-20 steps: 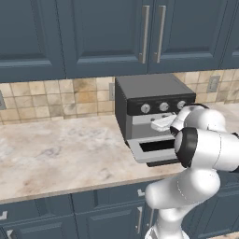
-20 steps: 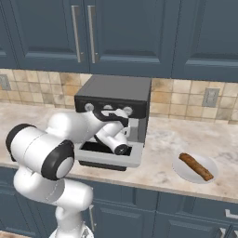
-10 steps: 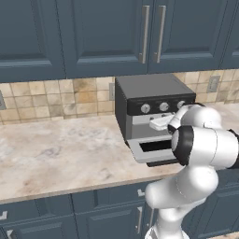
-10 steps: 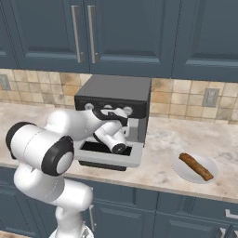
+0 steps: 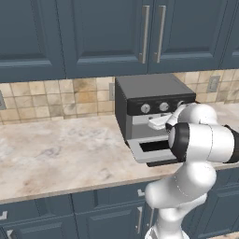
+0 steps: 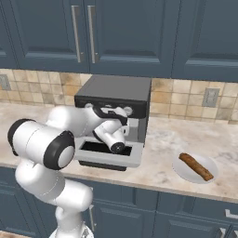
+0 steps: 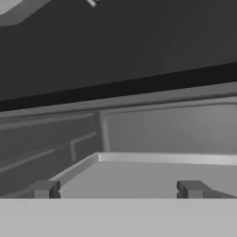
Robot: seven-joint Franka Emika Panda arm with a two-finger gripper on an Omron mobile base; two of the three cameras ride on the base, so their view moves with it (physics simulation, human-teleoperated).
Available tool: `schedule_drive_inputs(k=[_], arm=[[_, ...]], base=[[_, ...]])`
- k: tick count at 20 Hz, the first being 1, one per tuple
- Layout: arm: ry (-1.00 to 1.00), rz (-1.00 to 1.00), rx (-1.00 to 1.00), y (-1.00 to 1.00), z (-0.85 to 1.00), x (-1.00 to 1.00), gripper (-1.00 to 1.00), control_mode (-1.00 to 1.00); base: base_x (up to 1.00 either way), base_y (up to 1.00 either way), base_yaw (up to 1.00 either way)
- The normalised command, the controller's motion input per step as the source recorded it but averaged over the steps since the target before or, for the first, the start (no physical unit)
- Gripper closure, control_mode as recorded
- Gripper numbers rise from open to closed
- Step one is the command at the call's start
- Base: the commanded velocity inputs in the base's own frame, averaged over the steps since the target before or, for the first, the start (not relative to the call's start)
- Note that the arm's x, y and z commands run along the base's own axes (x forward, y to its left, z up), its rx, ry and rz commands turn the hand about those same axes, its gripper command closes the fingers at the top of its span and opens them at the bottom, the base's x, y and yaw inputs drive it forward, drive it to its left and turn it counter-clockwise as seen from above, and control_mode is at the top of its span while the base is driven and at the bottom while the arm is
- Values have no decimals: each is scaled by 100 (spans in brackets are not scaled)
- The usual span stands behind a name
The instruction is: Pull the toaster oven rack outwards. Pick up the baguette from the plate and place it on the toaster oven rack. Close the toaster oven door fully and set the temperature to the lowest setting.
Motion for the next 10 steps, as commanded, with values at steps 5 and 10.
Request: schedule_drive_inputs(k=[5, 10], arm=[[0, 0, -2, 0, -5, 19, -100, -100], [0, -2, 0, 0, -12, 19, -100, -100]], base=[[0, 0, 0], [0, 0, 0]])
